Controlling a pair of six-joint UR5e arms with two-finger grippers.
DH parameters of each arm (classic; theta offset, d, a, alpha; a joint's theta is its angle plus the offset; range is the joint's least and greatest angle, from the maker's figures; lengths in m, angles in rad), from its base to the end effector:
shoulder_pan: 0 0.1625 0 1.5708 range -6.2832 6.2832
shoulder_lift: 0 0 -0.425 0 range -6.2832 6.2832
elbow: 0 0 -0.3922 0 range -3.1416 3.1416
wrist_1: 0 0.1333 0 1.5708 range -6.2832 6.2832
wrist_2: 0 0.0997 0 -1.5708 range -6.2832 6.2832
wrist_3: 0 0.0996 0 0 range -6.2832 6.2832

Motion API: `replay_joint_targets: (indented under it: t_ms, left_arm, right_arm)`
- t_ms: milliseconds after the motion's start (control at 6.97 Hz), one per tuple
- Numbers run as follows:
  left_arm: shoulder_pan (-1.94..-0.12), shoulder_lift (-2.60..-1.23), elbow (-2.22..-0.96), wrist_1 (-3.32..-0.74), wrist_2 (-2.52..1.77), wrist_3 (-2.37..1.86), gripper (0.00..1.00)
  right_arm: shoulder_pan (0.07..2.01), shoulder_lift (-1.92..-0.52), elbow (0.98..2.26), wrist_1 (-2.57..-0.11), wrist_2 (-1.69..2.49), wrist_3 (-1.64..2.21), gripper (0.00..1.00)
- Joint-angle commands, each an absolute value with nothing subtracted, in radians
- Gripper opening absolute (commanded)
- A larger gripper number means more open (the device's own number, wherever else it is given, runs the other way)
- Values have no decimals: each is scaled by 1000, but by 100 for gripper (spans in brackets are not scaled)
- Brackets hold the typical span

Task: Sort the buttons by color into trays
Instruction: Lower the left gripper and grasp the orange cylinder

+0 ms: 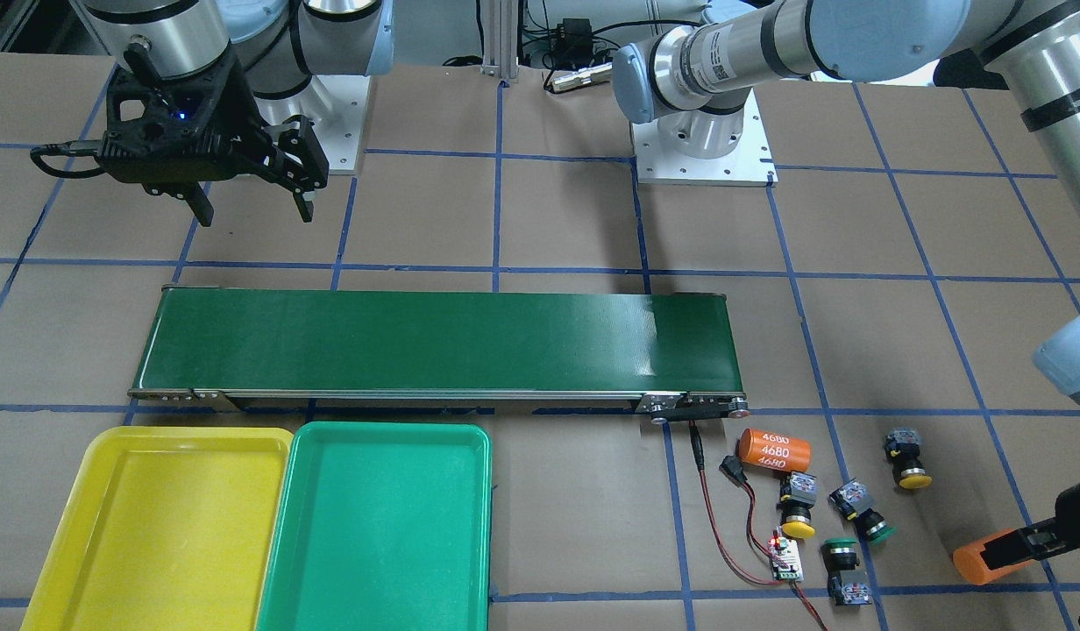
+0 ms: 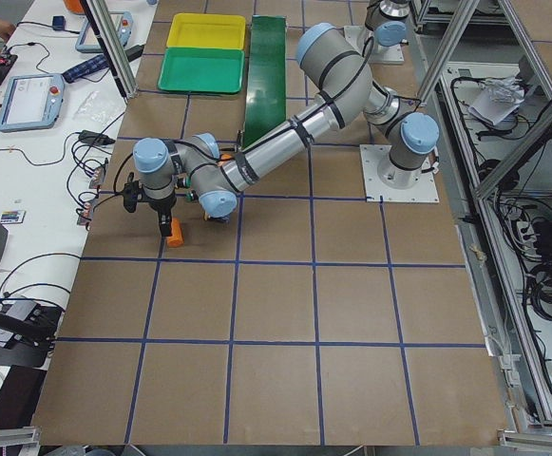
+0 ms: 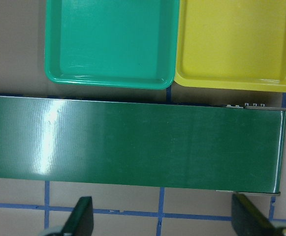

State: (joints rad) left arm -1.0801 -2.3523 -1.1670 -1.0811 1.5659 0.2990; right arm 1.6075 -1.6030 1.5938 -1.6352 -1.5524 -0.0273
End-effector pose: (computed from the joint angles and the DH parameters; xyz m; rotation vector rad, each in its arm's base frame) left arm 0.2468 -0.7458 0.2317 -0.2961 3.0846 -0.1632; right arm 0.1528 -0.4800 0.4989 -0.1009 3.1191 -0.1148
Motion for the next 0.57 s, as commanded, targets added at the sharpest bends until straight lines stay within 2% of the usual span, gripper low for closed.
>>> replay_joint_targets:
  t_ms: [0, 431]
  left_arm:
    - [-1080, -2370, -1166, -1080, 1565, 299, 100]
    - [-1080, -2384, -1166, -1080, 1572, 301, 100]
  right_arm:
    - [1608, -1603, 1594, -1635, -1552, -26, 100]
    - [1608, -1603, 1594, -1635, -1552, -28, 100]
